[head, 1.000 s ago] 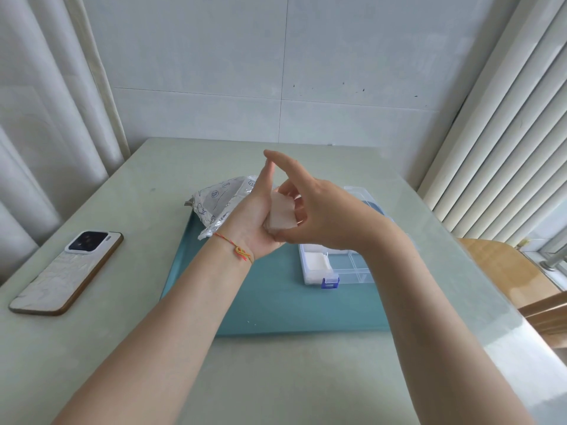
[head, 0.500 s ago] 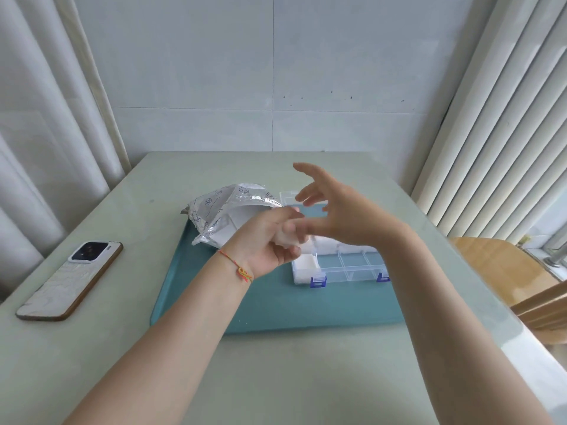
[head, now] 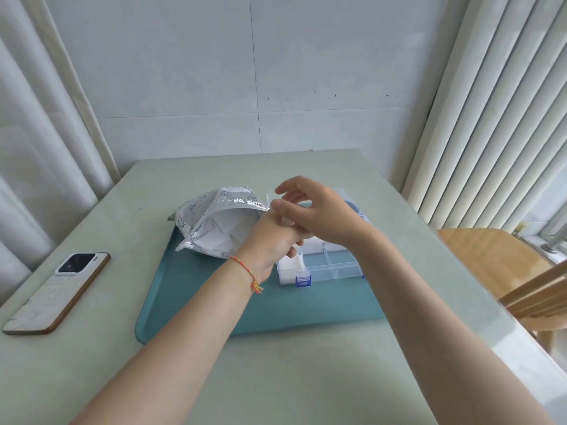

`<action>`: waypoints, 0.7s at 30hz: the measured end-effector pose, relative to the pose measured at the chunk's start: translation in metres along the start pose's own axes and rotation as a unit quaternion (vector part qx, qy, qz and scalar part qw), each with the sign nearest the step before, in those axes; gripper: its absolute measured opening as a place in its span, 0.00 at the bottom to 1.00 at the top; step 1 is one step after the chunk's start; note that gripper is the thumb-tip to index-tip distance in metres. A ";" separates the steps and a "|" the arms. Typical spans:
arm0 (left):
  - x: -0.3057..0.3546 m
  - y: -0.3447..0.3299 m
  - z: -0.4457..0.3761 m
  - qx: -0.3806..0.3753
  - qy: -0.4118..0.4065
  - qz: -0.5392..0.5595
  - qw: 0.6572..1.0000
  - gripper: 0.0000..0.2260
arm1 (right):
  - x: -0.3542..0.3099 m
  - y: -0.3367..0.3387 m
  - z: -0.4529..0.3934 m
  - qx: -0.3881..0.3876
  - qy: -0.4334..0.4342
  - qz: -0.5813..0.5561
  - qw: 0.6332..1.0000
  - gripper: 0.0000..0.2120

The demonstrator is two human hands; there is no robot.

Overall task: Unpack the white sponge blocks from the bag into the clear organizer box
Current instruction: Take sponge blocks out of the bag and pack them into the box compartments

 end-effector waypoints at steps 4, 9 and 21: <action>-0.003 0.001 0.000 0.001 0.009 0.017 1.000 0.13 | -0.001 -0.002 0.003 -0.011 -0.023 -0.028 0.999 0.15; -0.012 0.009 -0.001 0.004 0.079 0.140 0.987 0.12 | -0.002 0.003 0.010 -0.053 -0.002 -0.021 0.998 0.17; -0.007 0.012 0.002 -0.053 0.103 0.233 0.966 0.09 | -0.005 -0.015 0.019 -0.003 0.077 0.256 0.964 0.33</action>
Point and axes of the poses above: each hand's wrist, its own z-axis away from the middle knuckle, its own y-axis out of the back of the hand, x = y × z, the point moved 4 cm from there along -z, towards the middle knuckle, and after that the axes turned 5 degrees about -y, right-handed, at the moved point
